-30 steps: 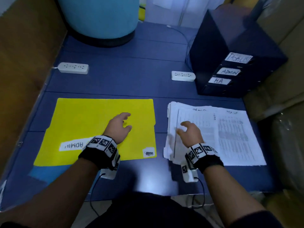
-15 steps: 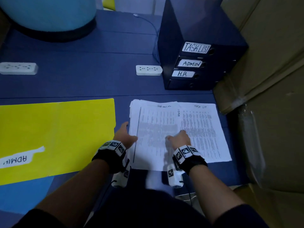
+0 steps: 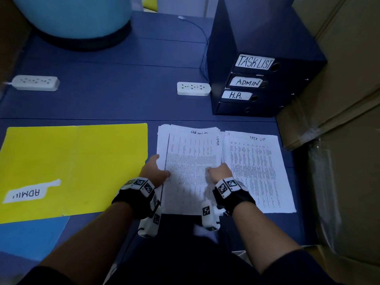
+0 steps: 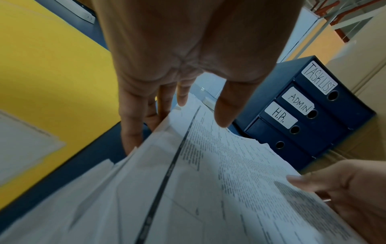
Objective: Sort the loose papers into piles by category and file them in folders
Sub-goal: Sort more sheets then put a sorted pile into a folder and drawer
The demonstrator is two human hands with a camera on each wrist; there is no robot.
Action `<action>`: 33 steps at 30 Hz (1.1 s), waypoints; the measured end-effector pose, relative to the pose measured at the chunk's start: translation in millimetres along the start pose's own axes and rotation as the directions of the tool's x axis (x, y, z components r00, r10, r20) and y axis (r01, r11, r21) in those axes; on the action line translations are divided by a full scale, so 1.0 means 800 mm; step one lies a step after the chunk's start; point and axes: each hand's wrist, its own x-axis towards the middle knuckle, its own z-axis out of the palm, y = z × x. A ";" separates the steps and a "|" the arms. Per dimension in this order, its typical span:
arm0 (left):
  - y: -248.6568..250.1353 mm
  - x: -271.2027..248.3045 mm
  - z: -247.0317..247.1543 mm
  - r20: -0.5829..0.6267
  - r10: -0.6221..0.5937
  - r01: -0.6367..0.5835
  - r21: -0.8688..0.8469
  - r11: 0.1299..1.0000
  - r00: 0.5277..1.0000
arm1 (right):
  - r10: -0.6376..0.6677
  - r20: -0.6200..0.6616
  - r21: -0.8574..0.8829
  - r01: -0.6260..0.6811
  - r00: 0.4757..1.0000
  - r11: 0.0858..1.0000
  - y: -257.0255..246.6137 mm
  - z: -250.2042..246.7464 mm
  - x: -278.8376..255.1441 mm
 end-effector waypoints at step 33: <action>-0.104 -0.094 -0.280 -0.605 0.310 -0.590 -0.341 0.732 0.734 | -0.788 -0.091 0.533 0.698 0.609 0.478 -0.156 0.102 -0.186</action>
